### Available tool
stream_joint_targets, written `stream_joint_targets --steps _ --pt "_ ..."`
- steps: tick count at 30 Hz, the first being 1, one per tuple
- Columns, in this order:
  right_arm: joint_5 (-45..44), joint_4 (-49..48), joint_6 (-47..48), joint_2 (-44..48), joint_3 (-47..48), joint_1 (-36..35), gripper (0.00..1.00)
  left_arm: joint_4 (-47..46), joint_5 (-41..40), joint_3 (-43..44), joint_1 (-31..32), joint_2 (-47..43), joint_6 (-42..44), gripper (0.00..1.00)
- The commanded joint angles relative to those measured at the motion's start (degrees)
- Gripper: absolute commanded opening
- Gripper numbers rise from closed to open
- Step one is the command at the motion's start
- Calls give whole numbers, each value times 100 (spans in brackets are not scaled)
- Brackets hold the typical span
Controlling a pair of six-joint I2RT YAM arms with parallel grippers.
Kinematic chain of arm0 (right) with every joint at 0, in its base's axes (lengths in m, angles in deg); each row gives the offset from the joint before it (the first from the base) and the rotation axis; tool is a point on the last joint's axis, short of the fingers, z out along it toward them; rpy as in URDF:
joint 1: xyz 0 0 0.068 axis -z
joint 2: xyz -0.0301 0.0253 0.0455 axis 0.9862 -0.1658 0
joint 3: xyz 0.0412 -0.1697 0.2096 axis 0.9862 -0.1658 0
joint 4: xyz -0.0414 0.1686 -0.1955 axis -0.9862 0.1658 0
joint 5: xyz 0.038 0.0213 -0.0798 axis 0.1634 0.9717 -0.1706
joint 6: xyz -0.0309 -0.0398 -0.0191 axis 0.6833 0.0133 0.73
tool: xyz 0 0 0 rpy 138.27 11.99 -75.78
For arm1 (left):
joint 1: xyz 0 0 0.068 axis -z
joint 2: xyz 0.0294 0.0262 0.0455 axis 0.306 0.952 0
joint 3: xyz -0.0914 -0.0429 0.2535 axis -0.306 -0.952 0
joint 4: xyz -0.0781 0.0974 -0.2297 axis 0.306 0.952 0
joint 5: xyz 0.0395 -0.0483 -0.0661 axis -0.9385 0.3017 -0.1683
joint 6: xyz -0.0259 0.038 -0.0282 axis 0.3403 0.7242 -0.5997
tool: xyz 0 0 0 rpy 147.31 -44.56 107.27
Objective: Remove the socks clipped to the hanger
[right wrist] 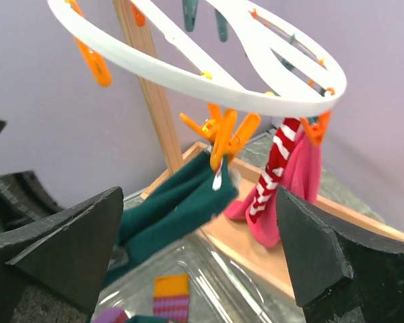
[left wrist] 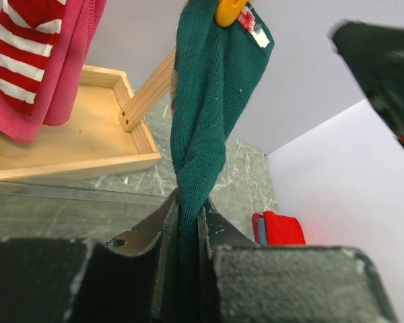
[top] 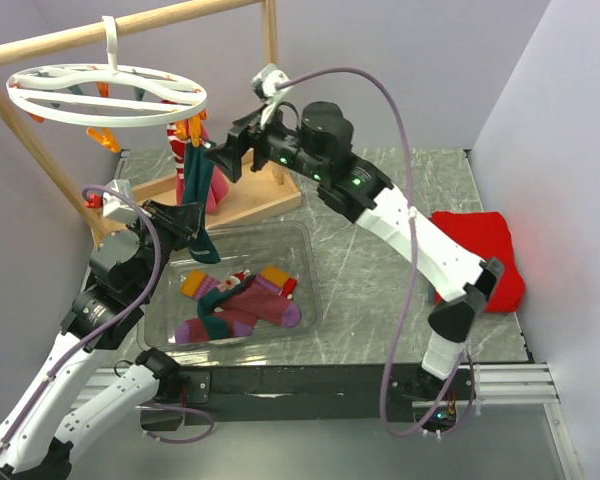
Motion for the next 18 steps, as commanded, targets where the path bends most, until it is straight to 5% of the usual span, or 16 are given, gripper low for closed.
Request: stream_joint_targets --steps 1,11,18 --pt "395 15 91 -578 736 91 100 -99 188 -14 -15 -58 149 17" --pt "571 -1362 -383 -1053 643 197 98 -99 231 -23 -24 -111 175 17" --pt "789 -1998 -919 -1219 545 249 81 -125 416 -58 -15 -111 88 17"
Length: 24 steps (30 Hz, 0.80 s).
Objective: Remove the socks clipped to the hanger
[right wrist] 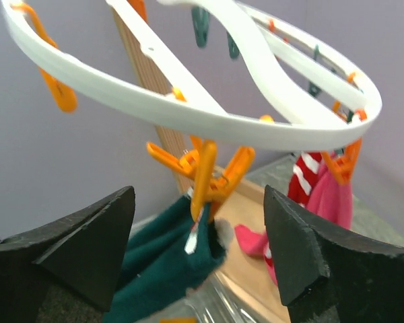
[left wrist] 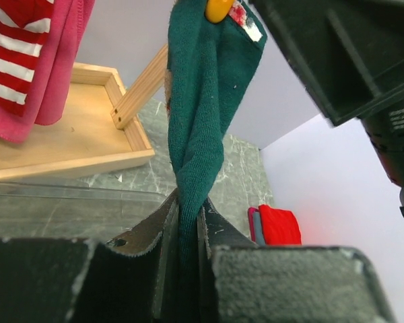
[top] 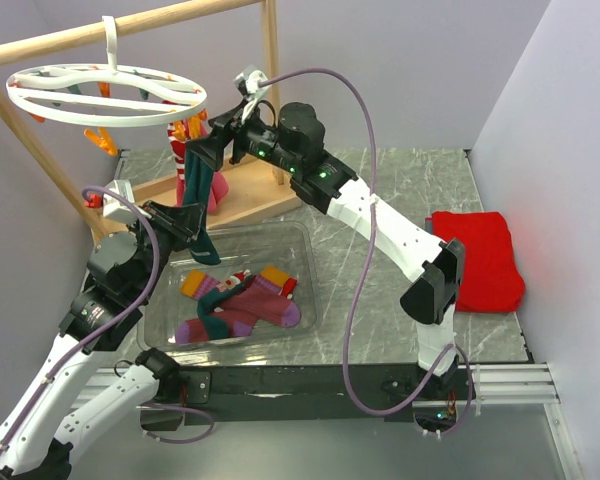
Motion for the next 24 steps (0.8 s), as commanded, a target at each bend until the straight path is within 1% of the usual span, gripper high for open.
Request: stream_joint_targets --steps 1,3,5,8,10,14,15,17,19,22,23,24 --pt "335 -798 -397 -83 243 77 81 -126 252 -58 -11 -82 33 17" --pt "363 -649 -423 -259 437 77 80 -126 296 -58 -11 -100 7 17" --pt "354 -701 -485 -312 517 95 79 -126 340 -58 -20 -135 -3 17" --pt "353 -859 -581 -356 517 121 74 -126 376 -67 -11 -153 -38 17" --pt "380 -860 -600 -427 587 130 70 -117 393 -58 -11 -170 -46 17" --pt "415 -947 -652 -488 622 138 66 -99 393 -49 -11 -161 -46 16" --pt "415 -965 -670 -488 622 147 60 -99 393 -40 -11 -162 -46 17" --pt "485 -1044 -740 -497 614 147 55 -117 411 -58 -11 -161 -55 16" --pt "538 -1166 -784 -506 587 147 53 -117 411 -67 -11 -162 -55 16" --pt "565 -1150 -854 -567 684 147 41 -117 420 -102 -11 -144 -73 16" --pt "573 -1150 -889 -602 719 165 34 -108 411 -128 -11 -153 -82 16" --pt "582 -1141 -907 -620 771 156 30 -99 402 -128 -11 -153 -82 16"
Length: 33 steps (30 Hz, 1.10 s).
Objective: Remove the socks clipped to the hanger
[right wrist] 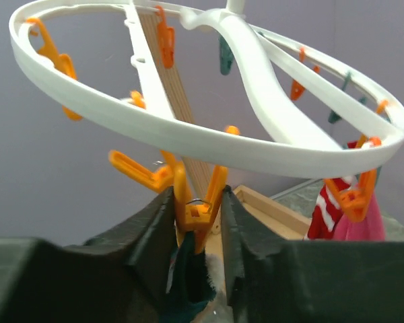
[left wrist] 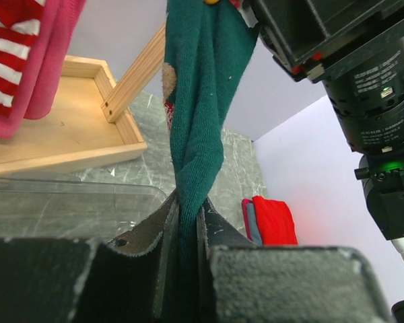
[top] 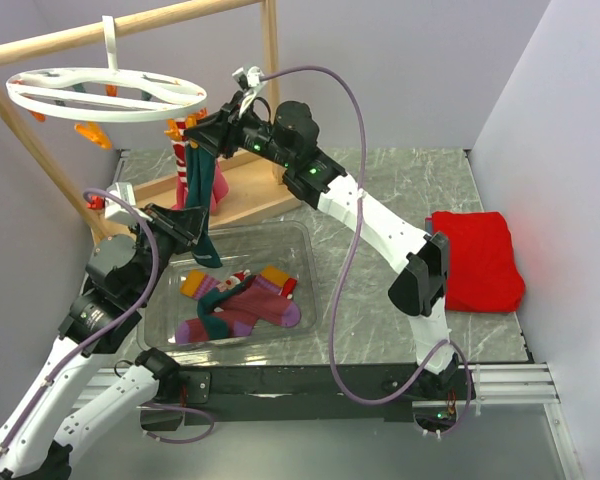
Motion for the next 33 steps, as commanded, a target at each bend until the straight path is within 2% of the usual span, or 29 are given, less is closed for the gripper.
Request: stream_joint_targets --steps 1,5,8,19,30,33 --pt "134 -350 -157 -102 448 36 27 -64 153 -45 -20 -50 -60 16" --pt "178 -323 -210 -173 510 71 5 -20 162 -89 -20 -103 -86 16" --pt "187 -297 -236 -173 510 97 0 85 144 -133 -20 -164 -86 16" --pt "178 -297 -359 -120 448 150 0 358 153 -625 -11 -551 -332 15" --pt "530 -692 -737 -85 273 159 0 314 170 -441 -11 -393 -271 15" --pt "608 -719 -720 -111 316 159 25 322 205 -353 -11 -393 -253 15"
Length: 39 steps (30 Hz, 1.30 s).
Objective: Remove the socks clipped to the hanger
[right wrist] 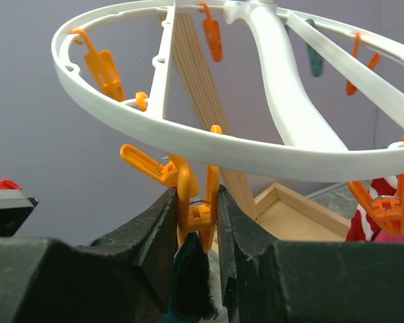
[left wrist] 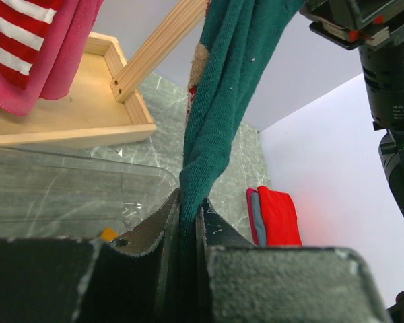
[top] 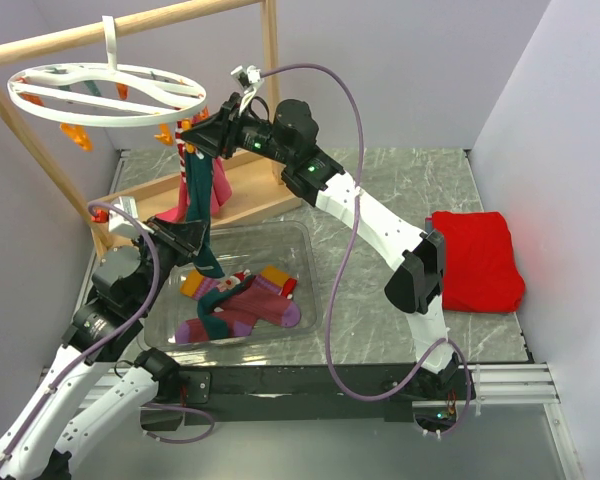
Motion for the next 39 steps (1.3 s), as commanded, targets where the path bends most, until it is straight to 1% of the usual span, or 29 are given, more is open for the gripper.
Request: stream_joint_targets --steps 1,3,4,7,9,12,15,16,18,19,21,22,32,33,34,36,38,39 --pt "106 -625 -62 33 168 87 31 215 208 246 -13 22 48 15" --pt "124 -598 -97 -28 326 95 36 224 208 246 -4 22 40 14" --pt "133 -607 -123 -81 370 87 44 216 208 246 -4 -4 40 14" --pt "124 -625 -185 -169 493 87 54 224 234 246 -4 -13 13 14" --pt "124 -616 -220 -196 572 87 57 224 252 255 -4 -22 5 14" --pt "98 -599 -238 -248 643 78 57 216 261 264 -4 -48 -13 14" --pt "45 -511 -229 -310 730 87 52 216 261 255 -13 -65 -22 14" --pt "27 -493 -220 -310 748 87 44 216 269 264 -5 -57 -13 14" --pt "-25 -484 -212 -284 731 87 37 207 287 264 -4 -57 -31 14" --pt "-43 -475 -203 -284 731 95 27 215 287 255 -4 -48 -31 14" --pt "-61 -432 -194 -284 748 96 14 233 296 255 -13 -57 -31 14" --pt "-69 -405 -177 -284 783 96 1 242 287 255 -5 -65 -39 13" --pt "-26 -361 -220 -257 722 87 0 321 225 35 -4 -189 -110 13" --pt "-17 -413 -238 -240 696 95 6 321 234 35 -4 -197 -110 13" --pt "1 -431 -247 -231 635 96 23 321 234 44 -4 -189 -110 13" --pt "80 -554 -264 -187 564 96 32 330 225 88 -13 -189 -84 13" --pt "158 -581 -291 -187 537 96 37 339 225 123 -5 -171 -83 13" --pt "194 -624 -308 -196 537 87 42 339 217 158 -4 -162 -75 13"
